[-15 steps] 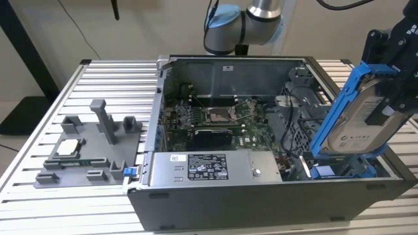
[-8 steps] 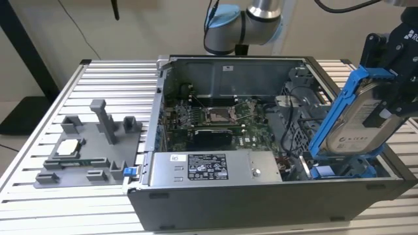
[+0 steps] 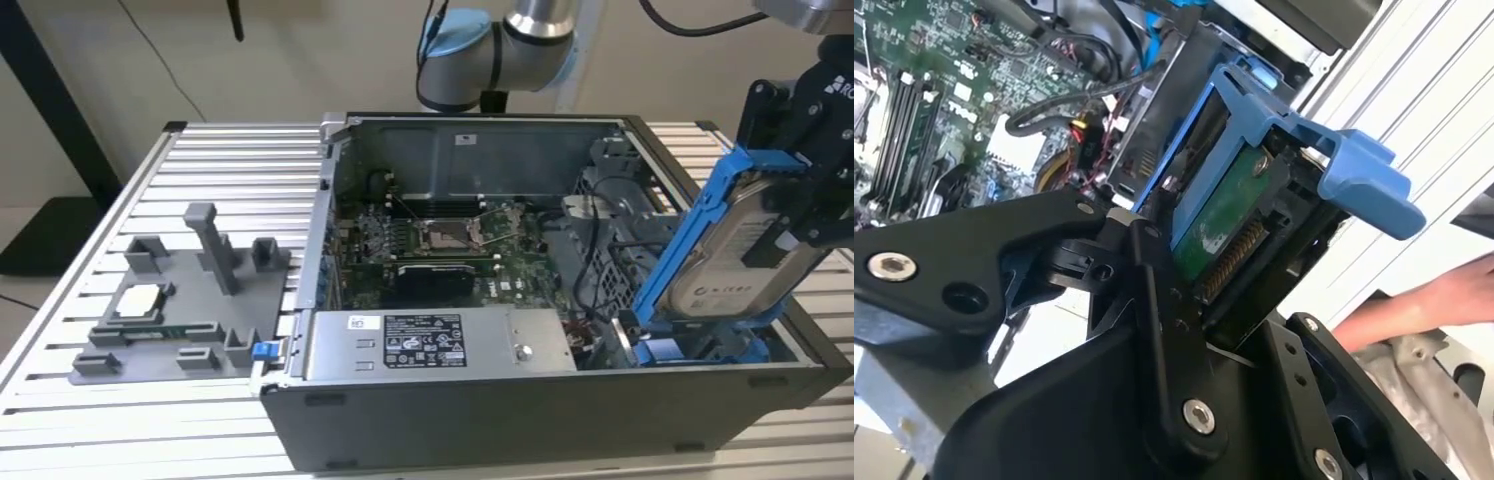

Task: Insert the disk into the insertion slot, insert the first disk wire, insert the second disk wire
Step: 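Insert the disk into the insertion slot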

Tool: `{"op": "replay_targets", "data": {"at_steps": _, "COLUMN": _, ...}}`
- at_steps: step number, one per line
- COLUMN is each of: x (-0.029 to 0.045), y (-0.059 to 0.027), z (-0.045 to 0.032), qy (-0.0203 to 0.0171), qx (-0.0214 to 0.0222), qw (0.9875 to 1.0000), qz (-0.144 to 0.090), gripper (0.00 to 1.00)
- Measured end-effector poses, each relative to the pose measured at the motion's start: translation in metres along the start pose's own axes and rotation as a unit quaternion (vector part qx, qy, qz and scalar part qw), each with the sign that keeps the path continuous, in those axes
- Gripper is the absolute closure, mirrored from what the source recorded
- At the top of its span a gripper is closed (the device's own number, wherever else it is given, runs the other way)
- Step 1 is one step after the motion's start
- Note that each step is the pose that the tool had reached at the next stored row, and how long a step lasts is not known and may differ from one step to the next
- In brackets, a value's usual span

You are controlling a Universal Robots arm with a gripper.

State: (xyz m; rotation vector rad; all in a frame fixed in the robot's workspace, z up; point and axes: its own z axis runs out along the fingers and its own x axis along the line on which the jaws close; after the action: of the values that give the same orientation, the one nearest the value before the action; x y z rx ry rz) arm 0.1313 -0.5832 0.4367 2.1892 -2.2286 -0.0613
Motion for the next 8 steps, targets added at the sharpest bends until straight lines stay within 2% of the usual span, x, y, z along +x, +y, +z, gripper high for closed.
{"op": "replay_targets", "data": {"at_steps": 8, "x": -0.0033, "y": -0.0024, "z": 0.0079, "qy": -0.0003, "qx": 0.0000, "qw": 1.0000, "qz": 0.000, "gripper": 1.00}}
